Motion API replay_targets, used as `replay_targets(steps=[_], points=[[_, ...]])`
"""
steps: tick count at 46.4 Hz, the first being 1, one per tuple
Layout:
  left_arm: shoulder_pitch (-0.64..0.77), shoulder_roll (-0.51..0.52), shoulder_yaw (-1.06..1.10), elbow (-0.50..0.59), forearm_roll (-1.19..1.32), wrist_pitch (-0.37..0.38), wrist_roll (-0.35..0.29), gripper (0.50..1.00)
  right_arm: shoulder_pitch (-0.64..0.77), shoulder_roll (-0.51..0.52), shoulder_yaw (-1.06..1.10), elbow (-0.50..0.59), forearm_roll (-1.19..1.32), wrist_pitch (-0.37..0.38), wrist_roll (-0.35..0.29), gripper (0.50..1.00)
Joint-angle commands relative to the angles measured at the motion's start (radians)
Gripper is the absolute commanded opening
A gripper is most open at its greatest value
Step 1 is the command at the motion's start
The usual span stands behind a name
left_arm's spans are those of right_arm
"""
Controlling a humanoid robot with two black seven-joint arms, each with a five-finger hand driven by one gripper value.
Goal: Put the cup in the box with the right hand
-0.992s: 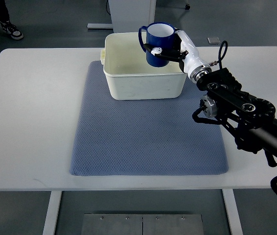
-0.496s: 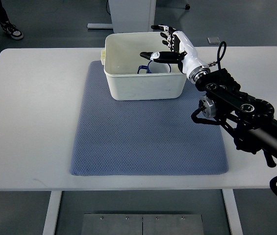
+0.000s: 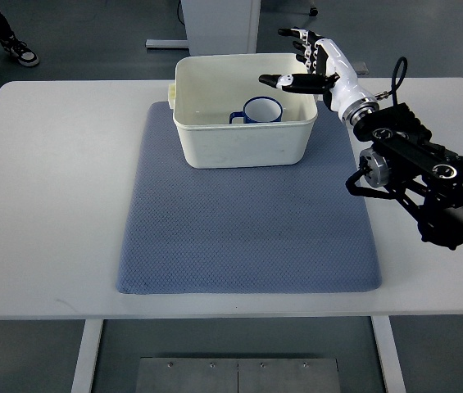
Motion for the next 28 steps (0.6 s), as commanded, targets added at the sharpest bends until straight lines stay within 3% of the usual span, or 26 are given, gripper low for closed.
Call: replay_targets(steps=[1, 16, 28], points=[[0.0, 0.0, 0.0, 0.0, 0.0, 0.0, 0.0, 1.0, -0.003, -0.047, 0.001, 0.028, 0.005, 0.002, 0.0, 0.995], [0.0, 0.0, 0.0, 0.0, 0.0, 0.0, 0.0, 1.0, -0.032, -0.146, 0.057, 0.065, 0.067, 0.007, -0.002, 0.998], [0.0, 0.0, 0.0, 0.0, 0.0, 0.001, 0.0, 1.0, -0.112, -0.204, 0.195, 0.066, 0.068, 0.16, -0.017, 0.998]])
